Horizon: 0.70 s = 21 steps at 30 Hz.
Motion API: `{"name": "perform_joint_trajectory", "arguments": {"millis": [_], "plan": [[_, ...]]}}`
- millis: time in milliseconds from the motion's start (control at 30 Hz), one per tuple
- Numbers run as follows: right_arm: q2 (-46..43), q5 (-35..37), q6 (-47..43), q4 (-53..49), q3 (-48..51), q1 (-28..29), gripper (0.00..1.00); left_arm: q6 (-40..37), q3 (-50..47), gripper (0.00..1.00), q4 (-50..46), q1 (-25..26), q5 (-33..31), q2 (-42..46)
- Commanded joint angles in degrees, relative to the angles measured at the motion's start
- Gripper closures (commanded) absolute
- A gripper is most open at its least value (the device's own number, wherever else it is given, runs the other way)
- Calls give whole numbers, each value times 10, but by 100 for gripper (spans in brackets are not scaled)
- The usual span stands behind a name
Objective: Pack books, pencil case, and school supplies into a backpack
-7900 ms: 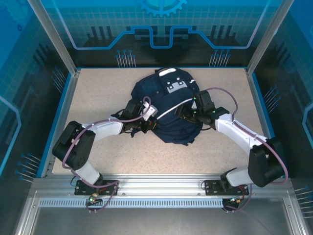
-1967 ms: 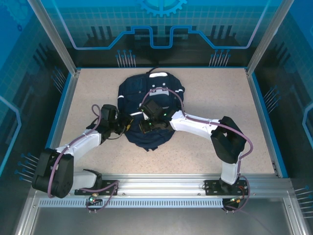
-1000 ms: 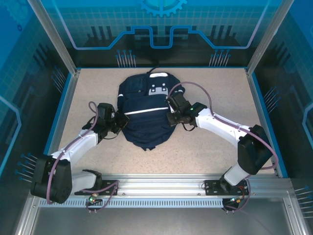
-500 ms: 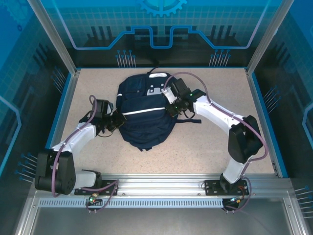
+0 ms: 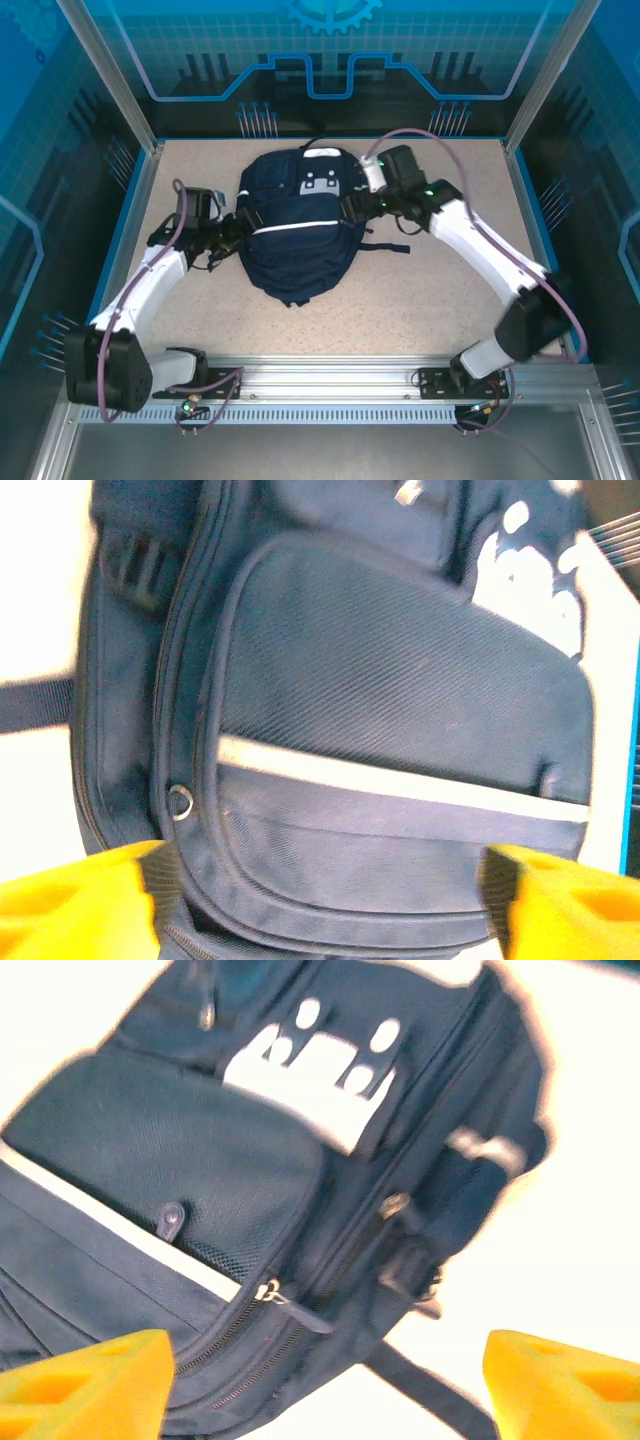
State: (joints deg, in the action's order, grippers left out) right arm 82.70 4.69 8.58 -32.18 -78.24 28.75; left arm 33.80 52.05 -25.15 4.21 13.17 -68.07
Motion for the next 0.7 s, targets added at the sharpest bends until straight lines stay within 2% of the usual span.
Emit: {"name": "perform_joint_trajectory", "arguments": {"millis": [0, 67, 167, 300, 533, 667], "plan": [[-90, 131, 22, 57, 65, -10, 0, -37, 26, 6, -51, -6, -113, 53], [-128, 182, 22, 76, 105, -26, 0, -54, 15, 1, -47, -8, -195, 77], [-163, 241, 32, 85, 150, -61, 0, -74, -31, 1, -4, -8, -320, 111], [-185, 302, 46, 118, 222, -114, 0, -73, -124, 1, 98, -10, -427, 139], [-205, 282, 31, 304, 410, -180, 0, -114, -268, 1, 304, -10, -489, 140], [-178, 275, -10, 417, 481, -186, 0, -177, -315, 1, 421, -10, -478, 122]]}}
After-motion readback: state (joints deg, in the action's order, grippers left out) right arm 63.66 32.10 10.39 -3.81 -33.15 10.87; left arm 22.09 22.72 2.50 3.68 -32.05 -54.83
